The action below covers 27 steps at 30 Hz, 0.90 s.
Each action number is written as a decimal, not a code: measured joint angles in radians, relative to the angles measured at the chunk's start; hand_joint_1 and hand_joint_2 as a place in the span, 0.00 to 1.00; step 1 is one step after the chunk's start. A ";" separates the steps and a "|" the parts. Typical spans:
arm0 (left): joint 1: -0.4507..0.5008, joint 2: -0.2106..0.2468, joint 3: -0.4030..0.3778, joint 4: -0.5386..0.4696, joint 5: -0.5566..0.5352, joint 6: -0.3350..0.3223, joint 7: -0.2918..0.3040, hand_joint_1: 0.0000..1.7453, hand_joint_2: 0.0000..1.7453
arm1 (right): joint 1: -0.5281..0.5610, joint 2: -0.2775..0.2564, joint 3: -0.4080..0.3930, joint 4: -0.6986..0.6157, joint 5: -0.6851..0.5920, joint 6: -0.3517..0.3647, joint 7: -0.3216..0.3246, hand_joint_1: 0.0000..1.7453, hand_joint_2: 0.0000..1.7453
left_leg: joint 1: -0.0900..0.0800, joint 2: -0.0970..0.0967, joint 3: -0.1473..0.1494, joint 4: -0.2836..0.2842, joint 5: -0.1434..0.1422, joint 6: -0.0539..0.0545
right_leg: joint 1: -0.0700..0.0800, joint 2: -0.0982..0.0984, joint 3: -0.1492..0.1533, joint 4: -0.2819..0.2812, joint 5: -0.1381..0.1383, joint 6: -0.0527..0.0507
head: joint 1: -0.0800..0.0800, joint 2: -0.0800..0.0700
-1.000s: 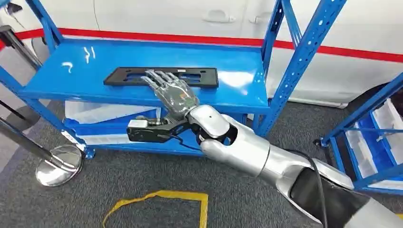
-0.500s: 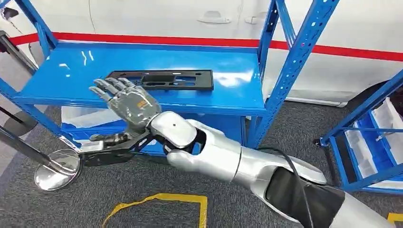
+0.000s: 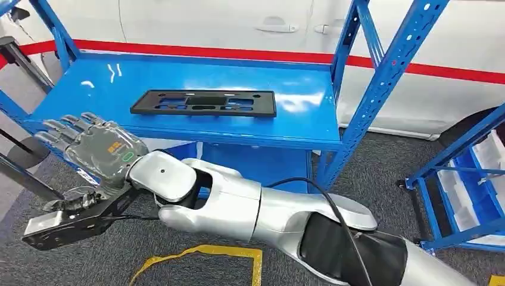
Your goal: Take the parts from the cabinet and place them on the table.
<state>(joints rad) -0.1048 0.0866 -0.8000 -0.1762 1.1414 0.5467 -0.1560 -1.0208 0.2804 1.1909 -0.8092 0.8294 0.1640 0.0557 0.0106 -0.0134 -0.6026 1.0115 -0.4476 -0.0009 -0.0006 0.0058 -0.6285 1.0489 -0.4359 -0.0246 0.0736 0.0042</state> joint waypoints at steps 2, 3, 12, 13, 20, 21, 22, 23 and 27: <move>0.000 -0.001 -0.001 0.000 0.000 0.000 0.003 0.00 0.00 | -0.002 0.015 0.010 0.009 -0.006 0.007 0.007 0.00 0.00 | 0.005 0.002 0.004 -0.005 0.002 -0.011 | 0.005 0.003 -0.001 -0.003 0.000 -0.006 | 0.001 0.000; -0.001 -0.001 -0.001 0.000 0.000 0.002 0.003 0.00 0.00 | -0.005 0.018 0.012 0.013 -0.007 0.007 0.009 0.00 0.00 | 0.004 0.001 0.006 -0.005 -0.001 -0.017 | -0.002 0.003 0.005 -0.013 0.004 -0.012 | -0.001 0.000; -0.004 -0.006 -0.003 0.000 -0.011 0.001 0.006 0.00 0.00 | -0.029 0.052 0.071 0.047 -0.043 0.037 0.073 0.00 0.00 | 0.014 0.008 -0.067 0.104 0.002 -0.040 | -0.010 0.004 0.021 -0.018 -0.002 -0.021 | -0.008 0.000; -0.007 -0.006 -0.003 0.000 -0.011 -0.001 0.006 0.00 0.00 | -0.036 0.055 0.081 0.050 -0.049 0.042 0.088 0.00 0.00 | 0.014 0.009 -0.025 0.018 0.033 -0.037 | -0.010 0.005 0.024 -0.017 -0.005 -0.017 | -0.008 0.000; -0.018 -0.018 -0.010 0.000 -0.011 -0.004 0.021 0.00 0.00 | -0.080 0.057 0.122 0.106 -0.081 0.061 0.122 0.00 0.00 | 0.011 0.009 -0.001 -0.022 0.026 0.003 | -0.006 0.004 0.012 0.003 -0.025 0.020 | -0.006 0.000; -0.018 -0.018 -0.011 0.000 -0.011 -0.002 0.022 0.00 0.00 | -0.085 0.057 0.126 0.115 -0.081 0.062 0.122 0.00 0.00 | 0.010 0.009 -0.001 -0.022 0.025 0.006 | -0.005 0.002 -0.016 0.062 -0.061 0.023 | -0.005 0.000; -0.019 -0.018 -0.011 0.000 -0.012 -0.001 0.025 0.00 0.00 | -0.090 0.057 0.131 0.126 -0.081 0.063 0.122 0.00 0.00 | 0.008 0.010 -0.002 -0.021 0.024 0.010 | -0.006 0.002 -0.054 0.141 -0.097 0.023 | -0.006 0.000; -0.018 -0.018 -0.013 0.000 -0.012 -0.001 0.030 0.00 0.00 | -0.092 0.057 0.138 0.142 -0.081 0.065 0.122 0.00 0.00 | 0.006 0.011 -0.002 -0.020 0.023 0.012 | -0.006 0.002 -0.096 0.225 -0.126 0.023 | -0.006 0.000; -0.012 -0.022 -0.021 0.000 -0.012 0.004 0.040 0.00 0.00 | -0.099 0.055 0.153 0.187 -0.082 0.069 0.130 0.00 0.00 | -0.001 0.007 0.000 -0.011 0.015 0.016 | 0.002 0.002 -0.068 0.142 -0.032 0.004 | -0.006 0.000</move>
<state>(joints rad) -0.1172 0.0641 -0.8209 -0.1762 1.1296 0.5505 -0.1156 -1.1195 0.3349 1.3439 -0.6219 0.7469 0.2331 0.1854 0.0101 -0.0068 -0.6021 1.0005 -0.4327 0.0152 0.0019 0.0078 -0.6962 1.1907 -0.4683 -0.0211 0.0679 0.0042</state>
